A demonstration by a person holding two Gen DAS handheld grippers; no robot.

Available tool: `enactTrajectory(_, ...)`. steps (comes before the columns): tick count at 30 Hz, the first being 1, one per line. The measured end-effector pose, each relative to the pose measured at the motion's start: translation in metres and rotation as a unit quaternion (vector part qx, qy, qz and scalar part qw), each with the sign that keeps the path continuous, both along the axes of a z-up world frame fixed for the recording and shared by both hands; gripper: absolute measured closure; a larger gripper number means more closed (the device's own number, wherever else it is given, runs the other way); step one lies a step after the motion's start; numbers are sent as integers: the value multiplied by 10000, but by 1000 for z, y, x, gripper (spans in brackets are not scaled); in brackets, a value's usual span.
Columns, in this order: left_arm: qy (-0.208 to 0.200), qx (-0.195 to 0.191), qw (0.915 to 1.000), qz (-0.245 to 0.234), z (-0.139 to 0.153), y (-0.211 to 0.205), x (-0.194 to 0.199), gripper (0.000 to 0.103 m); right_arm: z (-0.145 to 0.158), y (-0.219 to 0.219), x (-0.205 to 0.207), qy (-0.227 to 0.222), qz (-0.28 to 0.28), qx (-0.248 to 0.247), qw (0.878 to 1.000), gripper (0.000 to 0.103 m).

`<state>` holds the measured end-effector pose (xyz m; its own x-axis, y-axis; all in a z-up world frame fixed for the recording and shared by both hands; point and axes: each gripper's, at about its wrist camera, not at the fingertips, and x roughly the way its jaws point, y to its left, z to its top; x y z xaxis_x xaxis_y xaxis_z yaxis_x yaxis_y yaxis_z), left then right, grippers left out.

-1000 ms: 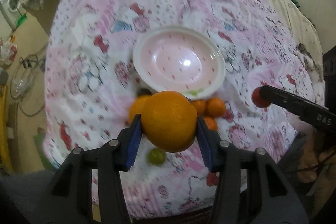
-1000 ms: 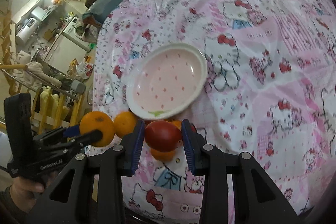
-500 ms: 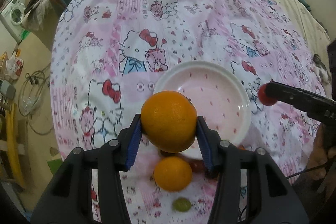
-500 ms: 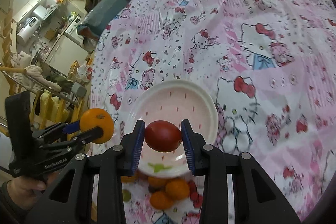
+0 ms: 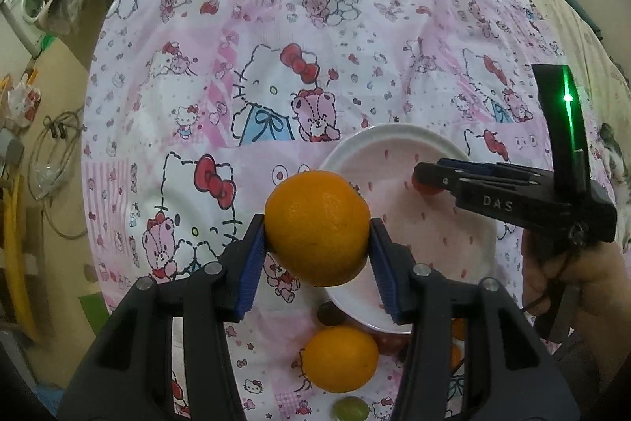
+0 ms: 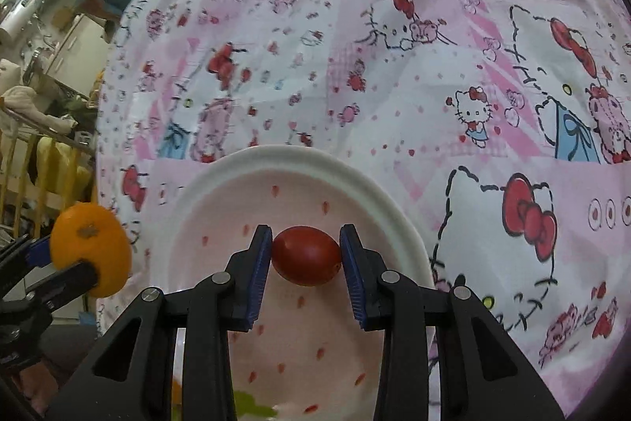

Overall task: Organize fruits
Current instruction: 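Lower the tomato onto the pink plate with the right gripper while the left carries the orange over it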

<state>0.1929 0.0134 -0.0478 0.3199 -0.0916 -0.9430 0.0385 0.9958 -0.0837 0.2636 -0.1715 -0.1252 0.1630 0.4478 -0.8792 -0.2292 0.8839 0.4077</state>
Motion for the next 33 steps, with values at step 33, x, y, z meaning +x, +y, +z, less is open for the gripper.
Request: enactTrajectory(33, 229, -129, 9992, -314, -56, -60, 47, 56, 55, -100, -34, -308, -960, 659, 9927, 37)
